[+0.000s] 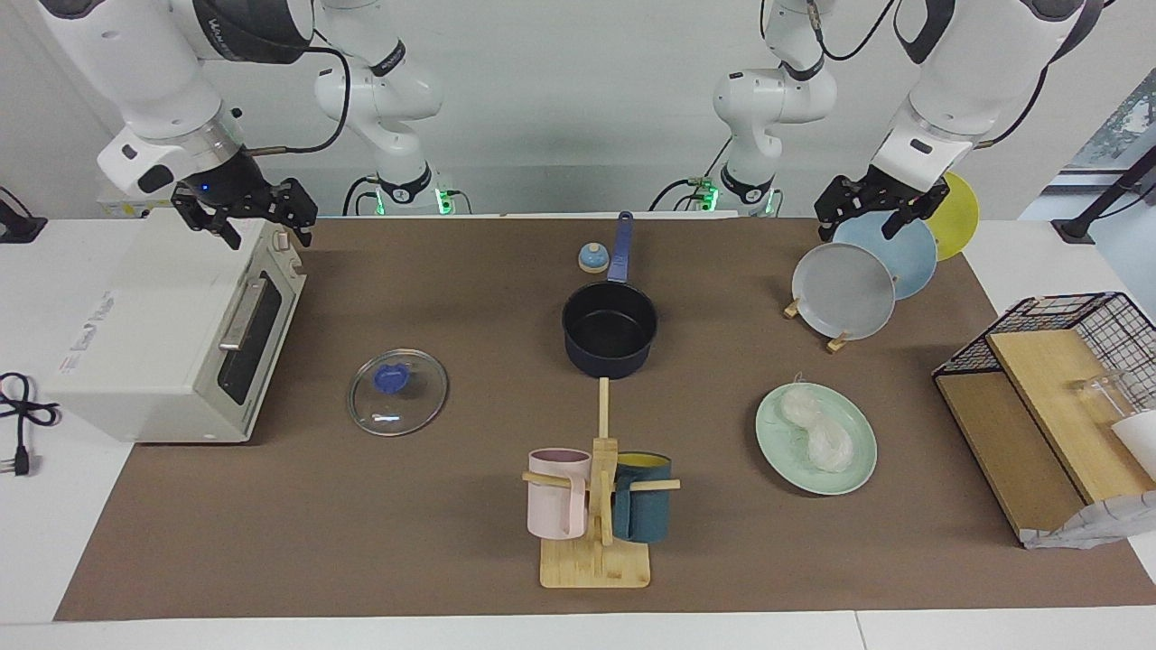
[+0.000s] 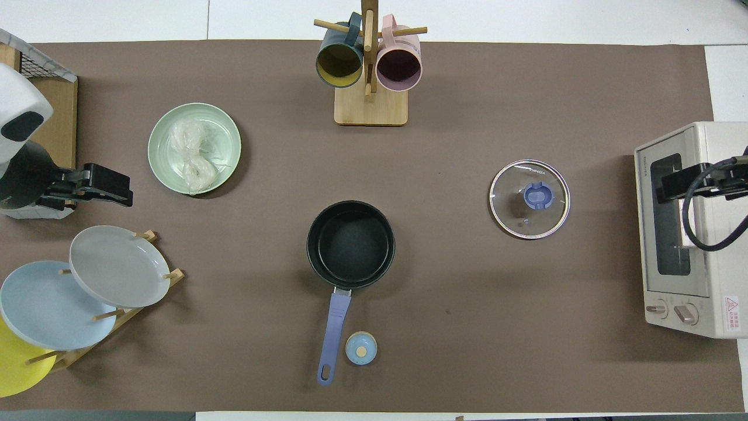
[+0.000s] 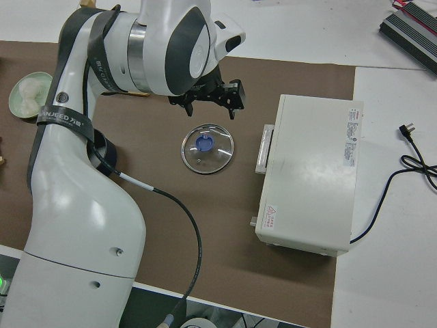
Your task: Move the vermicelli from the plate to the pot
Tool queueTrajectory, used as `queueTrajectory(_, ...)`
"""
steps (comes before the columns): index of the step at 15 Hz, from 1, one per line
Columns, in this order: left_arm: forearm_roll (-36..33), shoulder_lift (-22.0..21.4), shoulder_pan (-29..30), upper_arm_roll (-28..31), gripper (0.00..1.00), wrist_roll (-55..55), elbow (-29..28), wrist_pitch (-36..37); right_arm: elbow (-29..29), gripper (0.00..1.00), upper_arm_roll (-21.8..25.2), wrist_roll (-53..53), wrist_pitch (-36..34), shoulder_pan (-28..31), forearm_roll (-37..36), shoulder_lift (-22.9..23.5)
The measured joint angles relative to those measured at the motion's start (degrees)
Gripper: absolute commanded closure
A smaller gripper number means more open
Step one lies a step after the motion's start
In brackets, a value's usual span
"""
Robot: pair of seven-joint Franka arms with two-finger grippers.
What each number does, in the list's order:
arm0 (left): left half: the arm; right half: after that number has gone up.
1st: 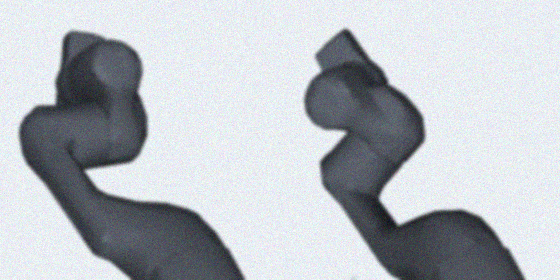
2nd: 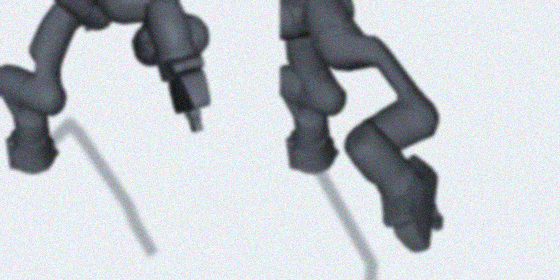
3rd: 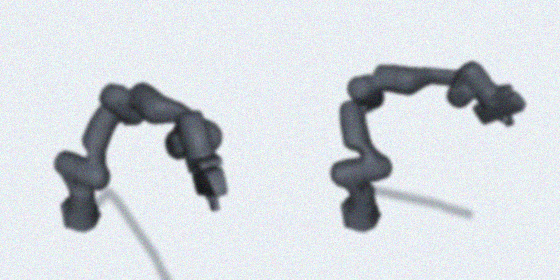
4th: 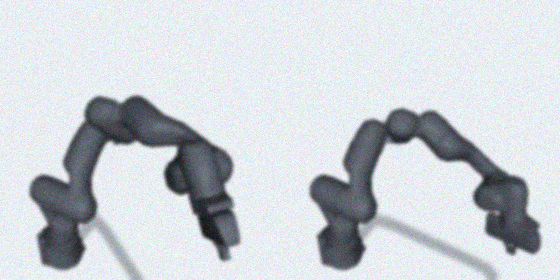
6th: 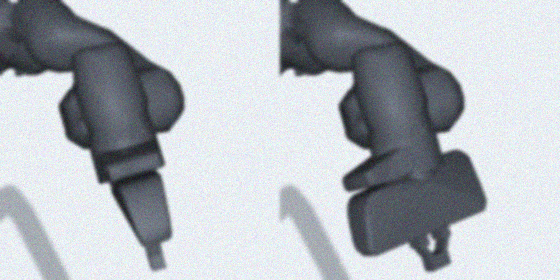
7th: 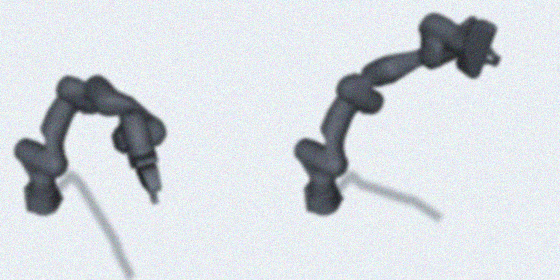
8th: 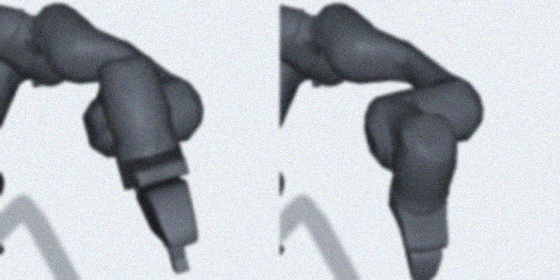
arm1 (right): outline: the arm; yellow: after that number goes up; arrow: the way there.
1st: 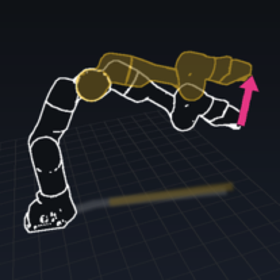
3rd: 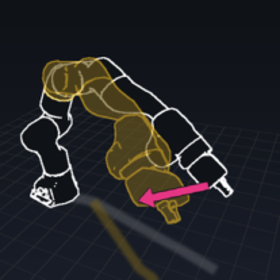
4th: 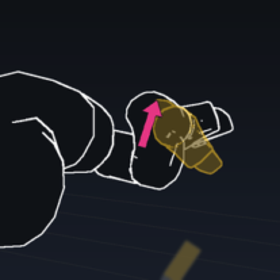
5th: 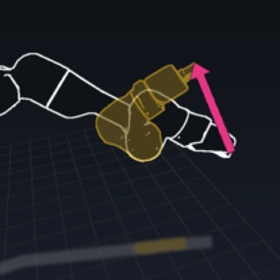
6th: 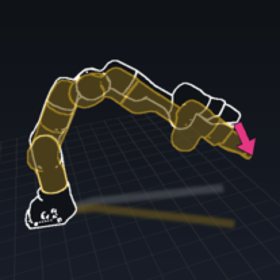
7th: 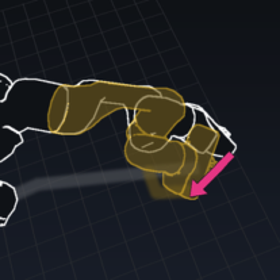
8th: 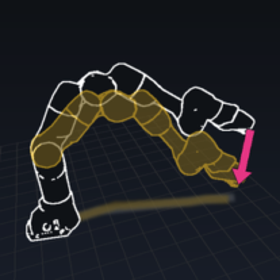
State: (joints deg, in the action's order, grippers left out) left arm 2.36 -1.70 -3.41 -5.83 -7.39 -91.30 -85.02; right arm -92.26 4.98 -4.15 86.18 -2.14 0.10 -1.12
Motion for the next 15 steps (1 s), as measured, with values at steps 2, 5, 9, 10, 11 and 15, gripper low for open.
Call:
queueTrajectory(2,0.0,0.0,0.0,0.0,0.0,0.0,0.0,0.0,0.0,0.0,0.0,0.0,0.0,0.0,0.0,0.0)
queueTrajectory(5,0.1,0.0,0.0,0.0,0.0,0.0,0.0,-1.0,-0.2,0.0,-0.6,0.0,2.1,-0.7,0.3,0.0)
queueTrajectory(9,0.2,0.0,0.0,-0.1,0.0,-0.1,0.0,-3.3,-2.2,0.0,-1.5,0.7,6.1,-3.4,0.3,2.0)
queueTrajectory(10,0.2,0.1,0.0,-0.1,0.0,-0.1,0.0,-3.6,-2.7,0.0,-1.6,0.9,8.1,-4.0,0.3,3.5)
queueTrajectory(11,0.2,0.4,0.0,-0.1,0.0,-0.1,-0.1,-4.2,-3.0,0.0,-1.6,1.1,10.2,-4.5,0.3,5.2)
queueTrajectory(15,0.2,4.9,0.0,0.1,0.0,-0.2,-0.6,-9.4,-6.7,0.0,-1.6,2.5,21.0,-5.2,0.3,12.0)
